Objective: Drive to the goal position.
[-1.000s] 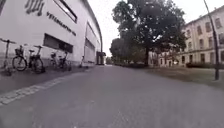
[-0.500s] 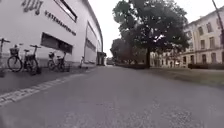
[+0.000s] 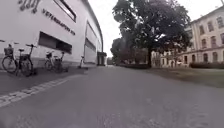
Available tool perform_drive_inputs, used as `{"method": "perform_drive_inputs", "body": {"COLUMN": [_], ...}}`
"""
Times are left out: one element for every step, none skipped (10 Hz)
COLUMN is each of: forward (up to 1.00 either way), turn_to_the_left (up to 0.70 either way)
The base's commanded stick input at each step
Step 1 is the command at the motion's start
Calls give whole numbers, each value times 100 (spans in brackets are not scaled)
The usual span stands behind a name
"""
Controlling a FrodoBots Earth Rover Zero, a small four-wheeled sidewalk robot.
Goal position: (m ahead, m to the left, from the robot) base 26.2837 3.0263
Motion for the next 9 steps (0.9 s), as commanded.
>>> {"method": "perform_drive_inputs", "body": {"forward": [85,85,85,85,85,85,85,85,85], "turn_to_the_left": [1,1,1,1,1,1,1,1,1]}}
